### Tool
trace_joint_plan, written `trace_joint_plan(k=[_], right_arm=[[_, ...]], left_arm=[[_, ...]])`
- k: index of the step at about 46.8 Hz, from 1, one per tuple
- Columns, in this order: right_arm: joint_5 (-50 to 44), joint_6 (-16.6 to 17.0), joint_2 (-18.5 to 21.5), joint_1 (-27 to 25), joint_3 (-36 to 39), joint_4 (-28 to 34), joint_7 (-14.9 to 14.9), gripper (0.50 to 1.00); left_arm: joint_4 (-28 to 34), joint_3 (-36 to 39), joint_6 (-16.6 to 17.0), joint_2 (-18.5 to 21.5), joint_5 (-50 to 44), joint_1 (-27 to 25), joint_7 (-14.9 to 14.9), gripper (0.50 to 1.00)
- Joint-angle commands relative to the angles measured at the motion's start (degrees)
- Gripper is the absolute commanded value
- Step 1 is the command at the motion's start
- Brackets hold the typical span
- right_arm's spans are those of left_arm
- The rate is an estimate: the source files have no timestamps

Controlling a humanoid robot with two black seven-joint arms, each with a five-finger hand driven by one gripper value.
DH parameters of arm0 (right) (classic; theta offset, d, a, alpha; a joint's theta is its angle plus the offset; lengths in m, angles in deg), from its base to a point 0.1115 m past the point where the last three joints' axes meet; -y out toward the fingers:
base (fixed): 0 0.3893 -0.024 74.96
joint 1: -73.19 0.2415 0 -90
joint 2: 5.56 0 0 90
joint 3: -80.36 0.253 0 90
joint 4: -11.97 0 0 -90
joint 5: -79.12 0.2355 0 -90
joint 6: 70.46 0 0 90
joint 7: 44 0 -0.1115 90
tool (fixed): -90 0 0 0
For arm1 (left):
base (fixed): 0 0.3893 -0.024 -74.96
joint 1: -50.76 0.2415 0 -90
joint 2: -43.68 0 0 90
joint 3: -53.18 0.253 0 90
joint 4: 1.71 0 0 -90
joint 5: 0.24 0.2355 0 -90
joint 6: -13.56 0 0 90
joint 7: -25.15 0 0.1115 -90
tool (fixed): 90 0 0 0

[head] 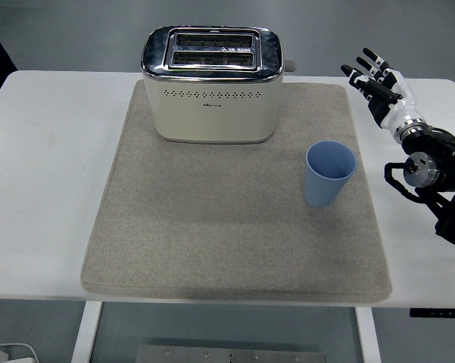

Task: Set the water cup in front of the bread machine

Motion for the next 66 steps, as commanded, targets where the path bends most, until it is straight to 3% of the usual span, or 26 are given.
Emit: trace_joint_plan(k=[1,18,28,32,39,52,60,66], right_arm=[[0.34,-2.02,0.17,0.07,0.17,0.01,0.08,0.921],[0.17,-1.41,0.17,0.16,-0.62,-0.17,1.4,0.921],[-3.25,-0.97,0.17,0.77,-0.79,-0.17,0.09,0.921],[-7.99,-1.93,0.08,0.77,-0.71,-0.08,-1.67,0.921],[-9.06,-4.39,0.17,0.69,-0.53,-0.17,-1.76,0.921],[-10.03,-2.81,-0.18,0.16,-0.79,-0.43,-2.2,0.921],[-11.7,2.72,-5.45,-2.21,-0.53,-2.8,-2.38,0.921],[-11.87,4.22,-11.42,-4.67,-0.53,-9.47,-5.45,0.921]], left_arm=[[0.06,0.0,0.0,0.0,0.0,-0.08,0.0,1.0],[-0.03,0.0,0.0,0.0,0.0,0.01,0.0,1.0],[-0.03,0.0,0.0,0.0,0.0,0.01,0.0,1.0],[-0.03,0.0,0.0,0.0,0.0,-0.08,0.0,1.0],[-0.03,0.0,-0.08,0.0,0.0,0.01,0.0,1.0],[-0.03,0.0,-0.08,0.0,0.0,0.01,0.0,1.0],[-0.03,0.0,-0.08,0.0,0.0,-0.08,0.0,1.0],[-0.03,0.0,0.0,0.0,0.0,0.01,0.0,1.0]])
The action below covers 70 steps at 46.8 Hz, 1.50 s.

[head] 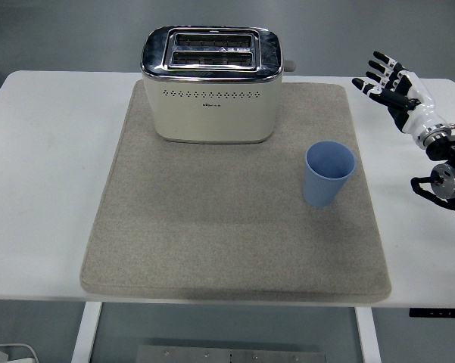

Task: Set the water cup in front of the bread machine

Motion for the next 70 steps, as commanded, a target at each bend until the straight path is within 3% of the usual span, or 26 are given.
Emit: trace_joint_plan(k=[1,10,15,37,45,53,63,70], right_arm=[[-0.13,0.94,-3.85,-1.93,0.01,-4.67,-2.49,0.921],[-3.55,1.21,-9.91,-7.47,0.18,-12.14,-6.8,0.921],[-8.39,0.68,-12.29,-10.54,0.45,-15.66,-11.54,0.919],[-13.49,0.16,-22.83,-20.83,0.71,-26.74,-11.57,0.921],[-15.25,0.16,-24.94,-23.56,0.8,-29.2,-11.57,0.921],[-18.06,-0.28,-25.3,-25.14,0.97,-31.13,-11.57,0.921],[-23.51,-6.17,-24.33,-25.49,0.89,-34.03,-11.57,0.921],[-25.36,-7.4,-23.19,-25.49,0.97,-34.12,-11.57,0.921]], left_arm=[[-0.01,0.0,-0.04,0.0,0.0,0.02,0.0,1.0],[0.08,0.0,-0.04,0.0,0.0,0.02,0.0,1.0],[-0.01,0.0,0.05,0.0,0.0,0.02,0.0,1.0],[0.08,0.0,-0.04,0.0,0.0,0.02,0.0,1.0],[-0.01,0.0,0.05,0.0,0.0,0.02,0.0,1.0],[-0.01,0.0,0.05,0.0,0.0,0.02,0.0,1.0],[-0.01,0.0,0.05,0.0,0.0,0.02,0.0,1.0],[-0.01,0.0,0.05,0.0,0.0,0.02,0.0,1.0]])
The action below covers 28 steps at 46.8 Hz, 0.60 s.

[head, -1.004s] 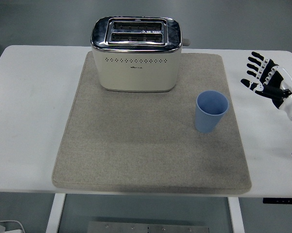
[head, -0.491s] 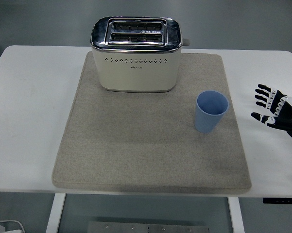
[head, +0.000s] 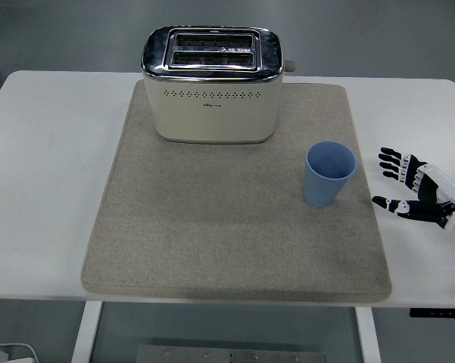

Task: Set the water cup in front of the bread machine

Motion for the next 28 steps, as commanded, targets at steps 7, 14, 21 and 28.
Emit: trace_joint_plan(k=[7,14,21,28], right_arm=[[-1.82,-1.29,1.83,0.09,0.06,-0.17,0.0,0.921],[-1.91,-1.29,3.85,1.05,-0.03,-0.17,0.0,0.921],[-1.91,-1.38,5.96,1.93,-0.03,0.44,0.0,0.921],[-2.0,-1.38,6.49,2.02,-0.11,0.44,0.0,0.921]], left_arm=[[-0.04,0.0,0.02,0.0,0.0,0.03,0.0,1.0],[-0.04,0.0,-0.07,0.0,0.0,0.03,0.0,1.0],[-0.04,0.0,0.02,0.0,0.0,0.03,0.0,1.0],[-0.04,0.0,-0.07,0.0,0.0,0.03,0.0,1.0]])
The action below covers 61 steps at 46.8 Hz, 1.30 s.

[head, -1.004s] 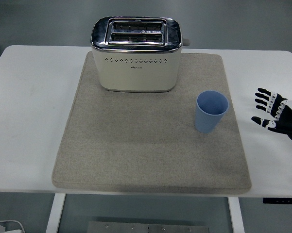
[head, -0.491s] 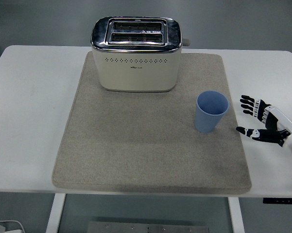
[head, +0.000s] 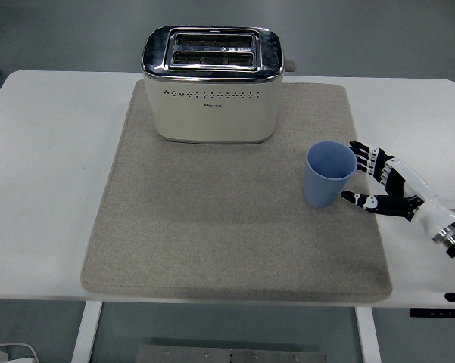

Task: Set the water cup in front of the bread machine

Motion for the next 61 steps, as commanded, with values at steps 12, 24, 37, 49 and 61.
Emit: trace_joint_plan(k=[12,24,37,49,61], right_arm=[[-0.04,-0.53,1.39,0.18,-0.11,0.08,0.0,0.921],[-1.26,-0.88,4.02,2.2,-0.99,1.14,0.0,0.921],[-4.78,-0.97,6.13,2.64,-0.99,2.02,0.0,0.921],[-6.36,-0.97,6.22,3.78,-1.08,2.37,0.0,0.762],[-6.54,-1.67,6.22,4.75,-1.43,2.72,0.0,0.5]], left_arm=[[-0.02,0.0,0.02,0.0,0.0,-0.09,0.0,1.0],[0.07,0.0,-0.07,0.0,0.0,0.0,0.0,1.0],[-0.02,0.0,-0.07,0.0,0.0,0.0,0.0,1.0],[0.07,0.0,0.02,0.0,0.0,0.0,0.0,1.0],[-0.02,0.0,0.02,0.0,0.0,-0.09,0.0,1.0]])
